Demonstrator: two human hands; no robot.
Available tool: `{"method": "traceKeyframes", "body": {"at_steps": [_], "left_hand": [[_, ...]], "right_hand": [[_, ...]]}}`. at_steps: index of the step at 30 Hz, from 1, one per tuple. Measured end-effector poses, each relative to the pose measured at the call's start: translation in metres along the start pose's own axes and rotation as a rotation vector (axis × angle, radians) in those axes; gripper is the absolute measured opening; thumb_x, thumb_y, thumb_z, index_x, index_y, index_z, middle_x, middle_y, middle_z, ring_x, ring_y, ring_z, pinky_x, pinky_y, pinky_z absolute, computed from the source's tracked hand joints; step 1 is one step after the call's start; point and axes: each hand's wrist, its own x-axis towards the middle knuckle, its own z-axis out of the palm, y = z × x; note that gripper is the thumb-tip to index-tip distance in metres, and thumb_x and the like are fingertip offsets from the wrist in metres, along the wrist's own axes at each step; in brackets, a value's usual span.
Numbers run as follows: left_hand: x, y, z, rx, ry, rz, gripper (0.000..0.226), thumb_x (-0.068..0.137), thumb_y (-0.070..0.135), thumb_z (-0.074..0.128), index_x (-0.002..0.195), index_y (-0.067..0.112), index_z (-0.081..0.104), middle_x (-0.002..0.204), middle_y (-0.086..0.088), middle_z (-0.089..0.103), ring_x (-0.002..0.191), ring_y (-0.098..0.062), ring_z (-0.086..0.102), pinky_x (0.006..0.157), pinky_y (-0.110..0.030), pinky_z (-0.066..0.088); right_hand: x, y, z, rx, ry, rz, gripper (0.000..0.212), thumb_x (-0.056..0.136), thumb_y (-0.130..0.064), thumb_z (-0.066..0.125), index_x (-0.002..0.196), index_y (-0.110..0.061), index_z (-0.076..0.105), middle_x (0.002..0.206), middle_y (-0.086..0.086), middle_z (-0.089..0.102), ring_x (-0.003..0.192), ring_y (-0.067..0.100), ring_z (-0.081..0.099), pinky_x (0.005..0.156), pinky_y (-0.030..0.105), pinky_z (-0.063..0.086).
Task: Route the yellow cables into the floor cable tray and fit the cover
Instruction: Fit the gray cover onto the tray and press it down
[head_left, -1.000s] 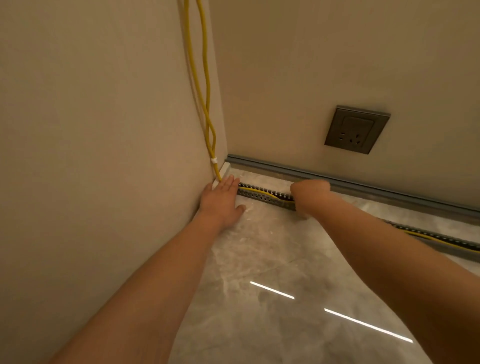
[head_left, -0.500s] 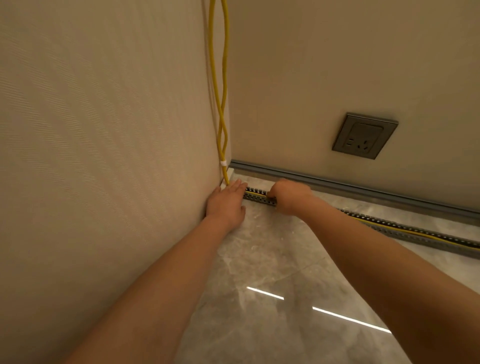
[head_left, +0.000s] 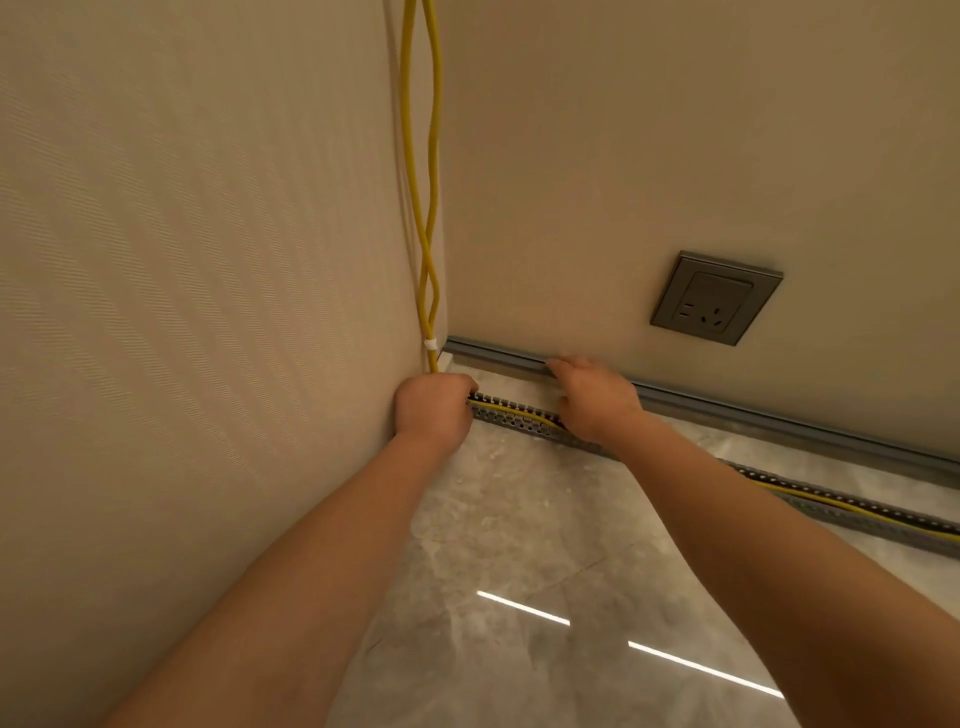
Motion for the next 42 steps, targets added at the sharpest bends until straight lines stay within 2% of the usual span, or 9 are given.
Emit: {"method": "traceKeyframes", "body": {"at_steps": [3,8,17,24,26,29,34,38,42], "left_hand": [[0.009,0.002,-0.004,-0.008,-0.019,-0.039,0.027,0.087,0.025,0.059,0.111,0.031,0.070,0.105,0.002,0.072,0.101,-0.022,0.066,0.079,-0.029,0.051],[0.011,0.003,-0.003,-0.031,-0.003,-0.051,0.028,0.085,0.027,0.062,0.111,0.032,0.070,0.105,0.004,0.072,0.099,-0.021,0.066,0.078,-0.028,0.051],[0.006,0.000,-0.002,-0.071,-0.006,-0.030,0.032,0.089,0.021,0.056,0.115,0.033,0.069,0.105,0.002,0.073,0.100,-0.023,0.066,0.082,-0.031,0.052],[0.003,-0.002,-0.004,-0.072,-0.038,-0.005,0.035,0.093,0.015,0.052,0.119,0.032,0.067,0.110,-0.001,0.071,0.103,-0.026,0.065,0.085,-0.034,0.053],[0.002,-0.003,-0.005,-0.093,-0.052,0.000,0.035,0.094,0.013,0.051,0.121,0.031,0.064,0.112,-0.002,0.070,0.103,-0.026,0.064,0.083,-0.033,0.052],[-0.002,-0.003,-0.007,-0.136,-0.045,-0.035,0.024,0.093,0.010,0.051,0.114,0.021,0.047,0.100,-0.010,0.068,0.087,-0.031,0.064,0.067,-0.034,0.047],[-0.002,-0.001,-0.012,-0.218,0.012,-0.046,0.031,0.089,0.002,0.053,0.116,0.011,0.039,0.115,-0.014,0.056,0.093,-0.039,0.062,0.075,-0.043,0.049],[-0.002,-0.004,-0.012,-0.230,-0.032,-0.003,0.045,0.087,0.002,0.055,0.126,0.014,0.036,0.124,-0.012,0.054,0.096,-0.039,0.063,0.075,-0.043,0.050],[-0.002,-0.007,-0.010,-0.205,-0.053,0.026,0.048,0.087,0.002,0.055,0.128,0.019,0.035,0.121,-0.011,0.058,0.092,-0.037,0.064,0.072,-0.041,0.050]], "right_hand": [[0.006,0.001,0.007,-0.009,0.035,0.022,0.057,0.089,-0.013,0.053,0.144,-0.017,0.039,0.140,0.011,0.044,0.128,0.033,0.041,0.099,0.042,0.042],[0.010,0.008,0.008,-0.036,0.089,0.116,0.028,0.090,-0.013,0.056,0.118,-0.008,0.058,0.121,0.016,0.047,0.114,0.036,0.047,0.083,0.043,0.049],[-0.001,0.024,0.008,-0.080,0.128,0.085,0.034,0.078,-0.010,0.067,0.109,-0.012,0.053,0.112,0.012,0.053,0.097,0.037,0.059,0.064,0.037,0.044],[0.003,0.017,0.008,0.115,0.012,0.011,0.041,0.089,-0.013,0.053,0.128,-0.026,0.054,0.123,0.008,0.064,0.109,0.032,0.059,0.082,0.037,0.048],[0.002,0.010,0.010,0.189,0.032,-0.021,0.042,0.089,-0.008,0.050,0.127,-0.024,0.056,0.121,0.010,0.064,0.107,0.033,0.059,0.082,0.038,0.050],[-0.002,0.012,0.013,0.130,0.066,-0.026,0.038,0.088,-0.005,0.050,0.120,-0.023,0.062,0.113,0.010,0.067,0.100,0.033,0.061,0.078,0.039,0.053],[-0.013,0.033,0.016,0.060,0.043,0.013,0.040,0.089,-0.006,0.049,0.122,-0.021,0.064,0.116,0.011,0.065,0.101,0.033,0.060,0.077,0.038,0.052],[-0.016,0.029,0.014,0.050,0.072,-0.044,0.039,0.090,-0.015,0.046,0.124,-0.025,0.063,0.114,0.010,0.068,0.100,0.032,0.061,0.072,0.035,0.050],[-0.015,0.021,0.013,0.033,0.066,-0.096,0.033,0.087,-0.023,0.047,0.114,-0.028,0.067,0.106,0.006,0.069,0.096,0.029,0.062,0.066,0.031,0.044]]}}
